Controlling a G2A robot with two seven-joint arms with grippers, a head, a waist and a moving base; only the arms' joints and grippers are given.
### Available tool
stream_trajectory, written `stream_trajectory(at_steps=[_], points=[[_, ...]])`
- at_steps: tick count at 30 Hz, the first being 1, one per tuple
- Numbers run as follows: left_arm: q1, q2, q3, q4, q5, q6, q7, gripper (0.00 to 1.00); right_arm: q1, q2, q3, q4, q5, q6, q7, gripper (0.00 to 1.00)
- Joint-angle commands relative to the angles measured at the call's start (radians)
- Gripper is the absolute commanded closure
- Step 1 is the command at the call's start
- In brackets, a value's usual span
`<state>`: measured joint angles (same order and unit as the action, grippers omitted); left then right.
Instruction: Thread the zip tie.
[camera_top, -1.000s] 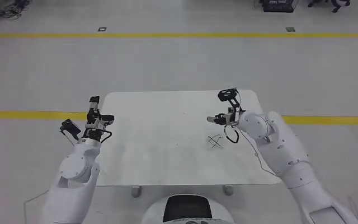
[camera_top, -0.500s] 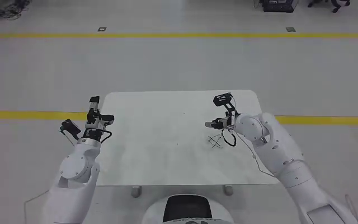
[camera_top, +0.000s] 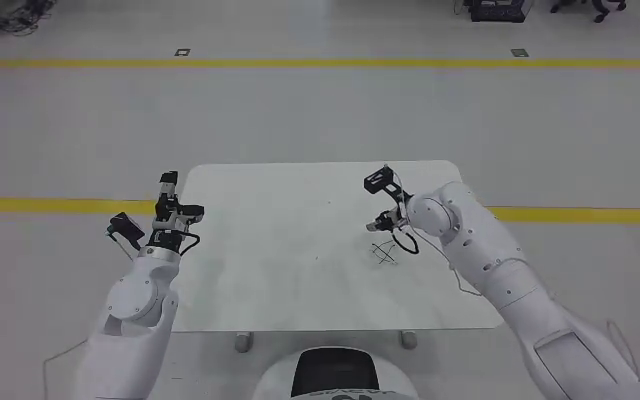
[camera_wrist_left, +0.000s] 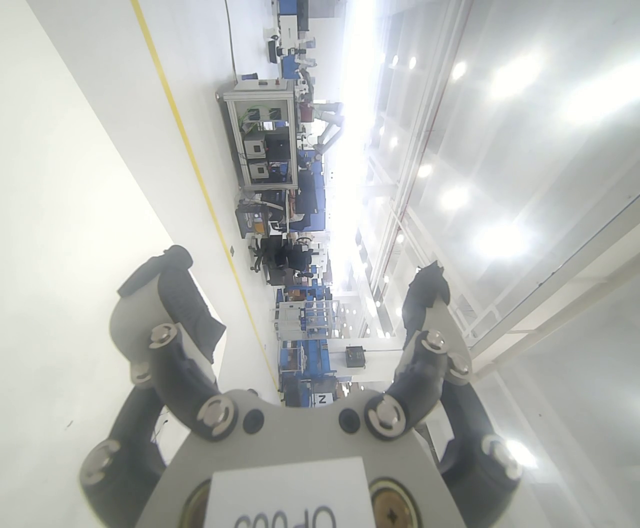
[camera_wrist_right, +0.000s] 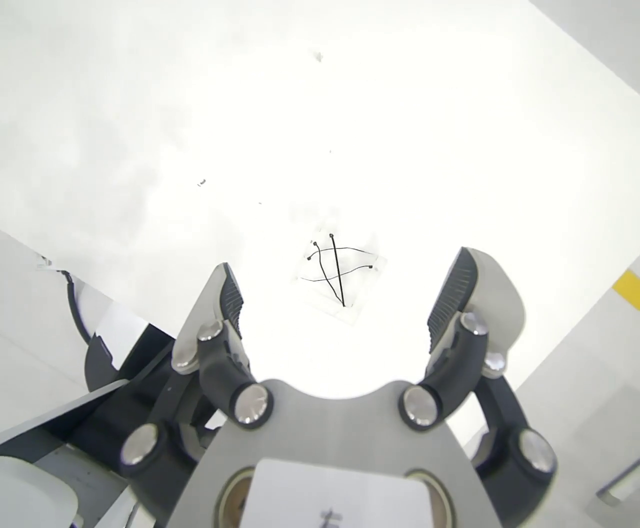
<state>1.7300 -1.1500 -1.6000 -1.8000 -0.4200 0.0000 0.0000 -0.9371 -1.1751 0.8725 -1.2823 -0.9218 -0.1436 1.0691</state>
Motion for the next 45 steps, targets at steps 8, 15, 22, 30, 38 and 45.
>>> stream_trajectory(at_steps=[8,15,22,30,38,45], points=[[0.000,0.000,0.000,0.000,0.000,0.000,0.000,0.00,0.032,-0.040,-0.091,0.123,0.017,0.005,0.000,0.00],[0.000,0.000,0.000,0.000,0.000,0.000,0.000,0.00,0.038,-0.051,-0.111,0.155,0.020,-0.003,0.011,0.00],[0.000,0.000,0.000,0.000,0.000,0.000,0.000,0.00,0.038,-0.051,-0.111,0.155,0.020,-0.003,0.011,0.00],[0.000,0.000,0.000,0.000,0.000,0.000,0.000,0.00,0.032,-0.064,-0.146,0.135,-0.039,0.078,0.052,0.00],[0.000,0.000,0.000,0.000,0.000,0.000,0.000,0.00,0.035,-0.070,-0.151,0.142,-0.028,0.046,0.097,0.00],[0.000,0.000,0.000,0.000,0.000,0.000,0.000,0.00,0.035,-0.070,-0.151,0.142,-0.028,0.046,0.097,0.00]])
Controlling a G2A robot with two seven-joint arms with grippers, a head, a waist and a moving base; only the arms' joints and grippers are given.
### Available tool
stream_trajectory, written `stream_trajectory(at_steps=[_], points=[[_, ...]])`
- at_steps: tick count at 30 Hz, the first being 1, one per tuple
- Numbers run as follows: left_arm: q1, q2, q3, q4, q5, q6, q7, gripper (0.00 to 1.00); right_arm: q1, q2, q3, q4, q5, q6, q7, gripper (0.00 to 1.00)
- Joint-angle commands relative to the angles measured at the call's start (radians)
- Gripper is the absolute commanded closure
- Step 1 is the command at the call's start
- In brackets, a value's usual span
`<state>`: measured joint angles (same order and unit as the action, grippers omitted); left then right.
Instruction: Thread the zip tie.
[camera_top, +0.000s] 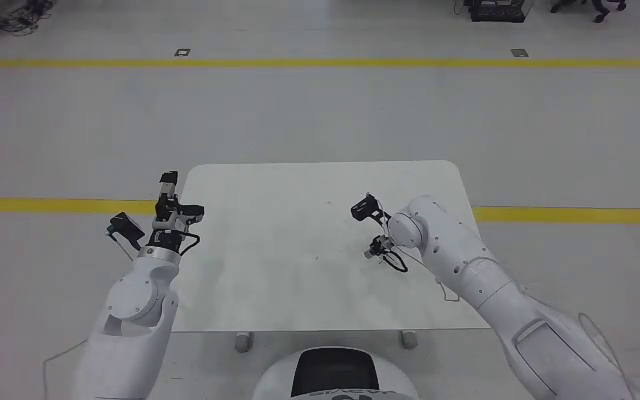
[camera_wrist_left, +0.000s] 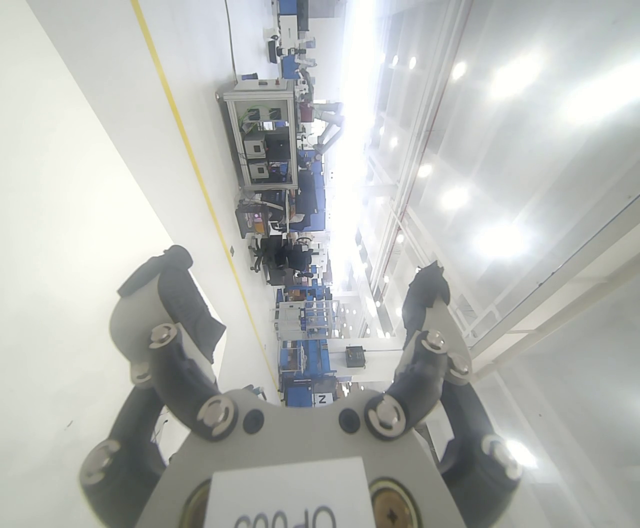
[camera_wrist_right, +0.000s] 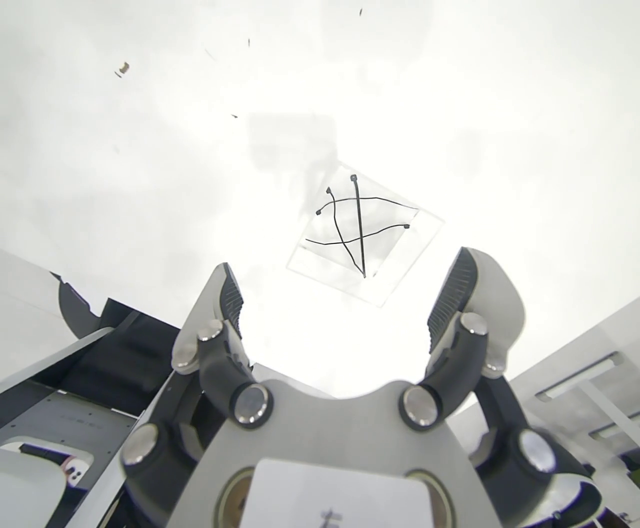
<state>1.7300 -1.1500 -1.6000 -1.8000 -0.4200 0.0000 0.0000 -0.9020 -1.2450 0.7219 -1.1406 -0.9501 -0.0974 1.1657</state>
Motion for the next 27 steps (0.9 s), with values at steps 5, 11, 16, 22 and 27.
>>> stream_trajectory(at_steps=[5,11,16,22,27], points=[[0.000,0.000,0.000,0.000,0.000,0.000,0.000,0.00,0.010,0.001,0.005,0.018,0.005,-0.054,-0.010,0.00],[0.000,0.000,0.000,0.000,0.000,0.000,0.000,0.00,0.057,-0.005,0.005,0.068,0.020,-0.142,0.016,0.00],[0.000,0.000,0.000,0.000,0.000,0.000,0.000,0.00,0.107,-0.021,-0.010,0.163,0.060,-0.233,0.017,0.00],[0.000,0.000,0.000,0.000,0.000,0.000,0.000,0.00,0.152,-0.053,-0.078,0.265,0.121,-0.243,-0.012,0.00],[0.000,0.000,0.000,0.000,0.000,0.000,0.000,0.00,0.165,-0.060,-0.105,0.289,0.121,-0.243,-0.019,0.00]])
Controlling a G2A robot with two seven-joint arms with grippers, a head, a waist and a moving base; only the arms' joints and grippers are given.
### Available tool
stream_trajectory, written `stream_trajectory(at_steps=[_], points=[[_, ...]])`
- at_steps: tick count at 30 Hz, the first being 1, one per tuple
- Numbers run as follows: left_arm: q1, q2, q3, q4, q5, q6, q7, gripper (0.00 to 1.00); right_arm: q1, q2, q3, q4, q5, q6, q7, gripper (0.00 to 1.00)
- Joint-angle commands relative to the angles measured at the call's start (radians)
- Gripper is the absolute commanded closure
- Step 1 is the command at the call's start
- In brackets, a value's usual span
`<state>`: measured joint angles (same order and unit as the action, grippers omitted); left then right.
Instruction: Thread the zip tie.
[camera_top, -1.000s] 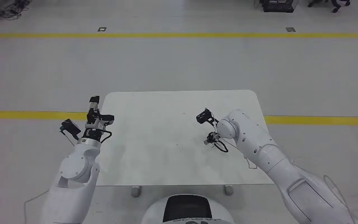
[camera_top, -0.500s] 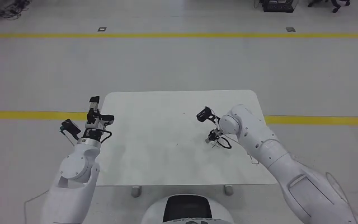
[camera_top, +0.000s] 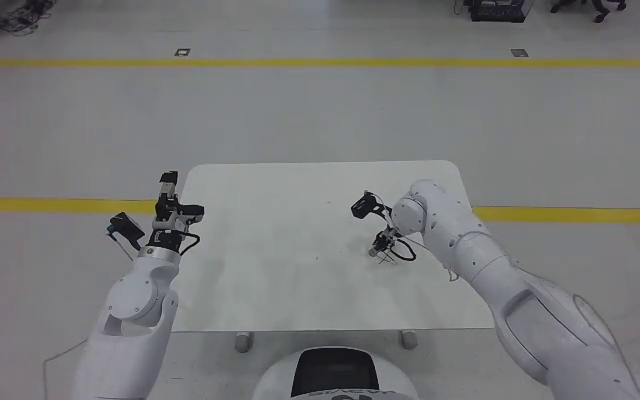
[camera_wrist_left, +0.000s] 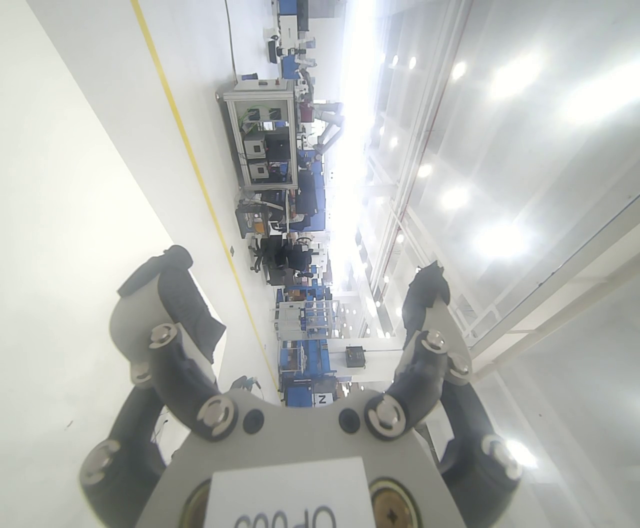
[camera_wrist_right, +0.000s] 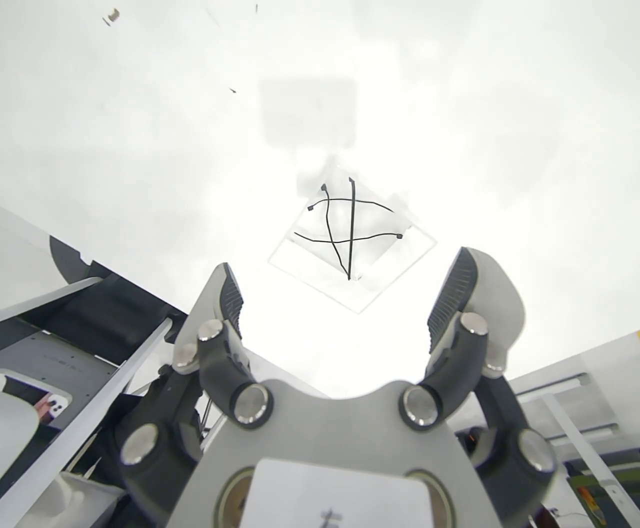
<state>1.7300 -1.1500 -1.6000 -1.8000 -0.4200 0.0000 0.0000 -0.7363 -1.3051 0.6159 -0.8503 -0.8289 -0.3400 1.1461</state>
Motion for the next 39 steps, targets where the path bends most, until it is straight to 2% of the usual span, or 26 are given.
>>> stream_trajectory(at_steps=[1,18,20,31,32,34,35,36,39], points=[[0.000,0.000,0.000,0.000,0.000,0.000,0.000,0.00,-0.001,0.000,0.001,-0.001,0.000,0.000,0.000,0.00],[0.000,0.000,0.000,0.000,0.000,0.000,0.000,0.00,-0.018,0.003,-0.003,-0.006,0.007,0.000,-0.026,0.00],[0.000,0.000,0.000,0.000,0.000,0.000,0.000,0.00,-0.029,0.007,0.001,-0.018,-0.007,0.000,-0.047,0.00],[0.000,0.000,0.000,0.000,0.000,0.000,0.000,0.00,-0.065,0.044,0.044,-0.103,-0.033,0.000,-0.014,0.00],[0.000,0.000,0.000,0.000,0.000,0.000,0.000,0.00,-0.069,0.046,0.047,-0.104,-0.035,0.000,-0.014,0.07],[0.000,0.000,0.000,0.000,0.000,0.000,0.000,0.00,-0.076,0.049,0.052,-0.111,-0.035,0.000,-0.015,0.29],[0.000,0.000,0.000,0.000,0.000,0.000,0.000,0.00,-0.079,0.050,0.053,-0.114,-0.036,0.000,-0.016,0.44],[0.000,0.000,0.000,0.000,0.000,0.000,0.000,0.00,-0.082,0.051,0.054,-0.117,-0.037,0.000,-0.018,0.51],[0.000,0.000,0.000,0.000,0.000,0.000,0.000,0.00,-0.089,0.055,0.055,-0.126,-0.039,0.000,-0.022,0.56]])
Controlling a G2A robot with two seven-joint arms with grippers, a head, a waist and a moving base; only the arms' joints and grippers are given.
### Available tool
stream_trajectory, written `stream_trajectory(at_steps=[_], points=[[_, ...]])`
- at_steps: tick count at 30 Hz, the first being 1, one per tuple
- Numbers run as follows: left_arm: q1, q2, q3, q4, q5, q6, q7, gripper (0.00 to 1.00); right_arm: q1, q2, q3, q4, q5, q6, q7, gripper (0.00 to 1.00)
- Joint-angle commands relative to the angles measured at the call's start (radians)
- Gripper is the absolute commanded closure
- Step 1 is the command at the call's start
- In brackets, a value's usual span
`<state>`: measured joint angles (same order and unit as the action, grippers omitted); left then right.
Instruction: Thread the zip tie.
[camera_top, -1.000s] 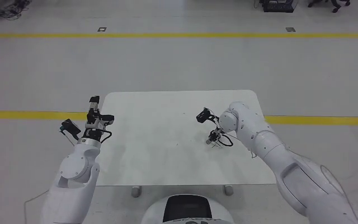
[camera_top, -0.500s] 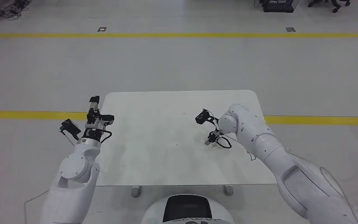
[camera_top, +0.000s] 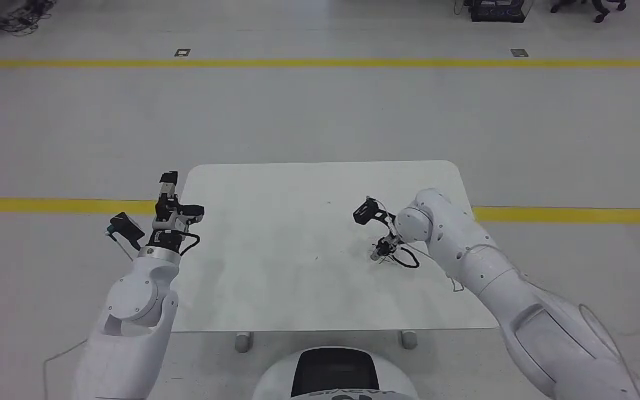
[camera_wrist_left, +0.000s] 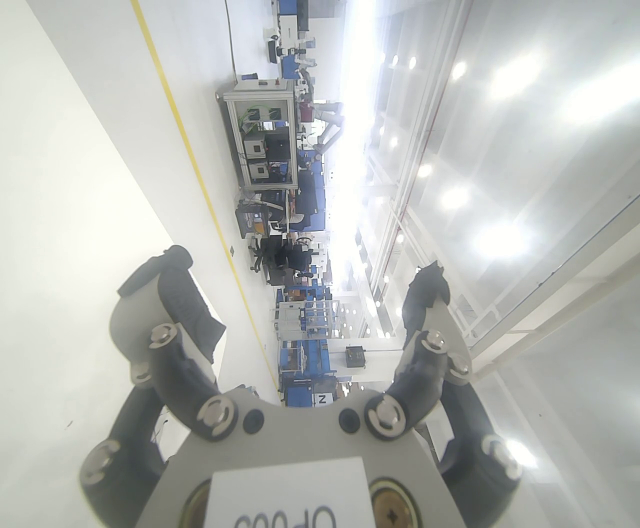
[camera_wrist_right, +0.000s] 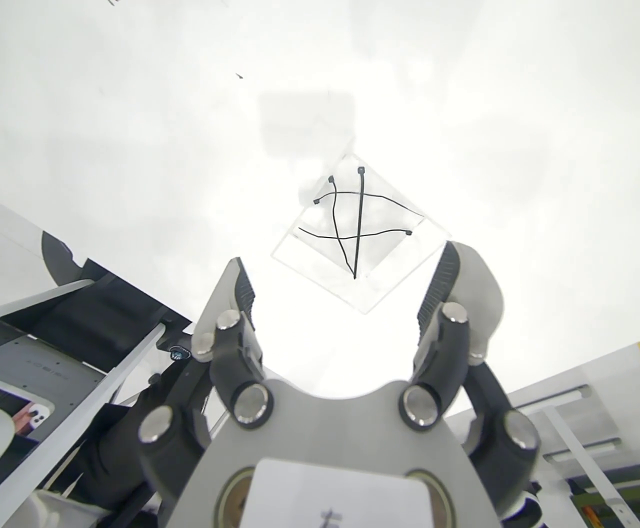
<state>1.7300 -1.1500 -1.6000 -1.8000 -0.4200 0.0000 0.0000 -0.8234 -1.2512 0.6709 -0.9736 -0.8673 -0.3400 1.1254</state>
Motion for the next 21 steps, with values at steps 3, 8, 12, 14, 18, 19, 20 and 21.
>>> stream_trajectory(at_steps=[3,8,12,14,18,19,20,21], points=[[0.000,0.000,0.000,0.000,0.000,0.000,0.000,0.00,-0.007,0.004,-0.002,-0.008,0.001,0.000,-0.004,0.60],[0.000,0.000,0.000,0.000,0.000,0.000,0.000,0.00,-0.009,0.003,-0.016,0.007,0.012,0.000,-0.013,0.67],[0.000,0.000,0.000,0.000,0.000,0.000,0.000,0.00,-0.001,-0.002,-0.033,0.036,0.029,0.000,-0.027,0.70],[0.000,0.000,0.000,0.000,0.000,0.000,0.000,0.00,0.003,-0.005,-0.043,0.051,0.034,0.000,-0.037,0.71],[0.000,0.000,0.000,0.000,0.000,0.000,0.000,0.00,0.014,-0.014,-0.070,0.090,0.038,0.000,-0.069,0.71],[0.000,0.000,0.000,0.000,0.000,0.000,0.000,0.00,0.016,-0.016,-0.076,0.099,0.038,0.000,-0.077,0.71],[0.000,0.000,0.000,0.000,0.000,0.000,0.000,0.00,0.019,-0.019,-0.082,0.108,0.039,0.000,-0.085,0.71],[0.000,0.000,0.000,0.000,0.000,0.000,0.000,0.00,0.022,-0.021,-0.088,0.117,0.040,0.000,-0.092,0.72]])
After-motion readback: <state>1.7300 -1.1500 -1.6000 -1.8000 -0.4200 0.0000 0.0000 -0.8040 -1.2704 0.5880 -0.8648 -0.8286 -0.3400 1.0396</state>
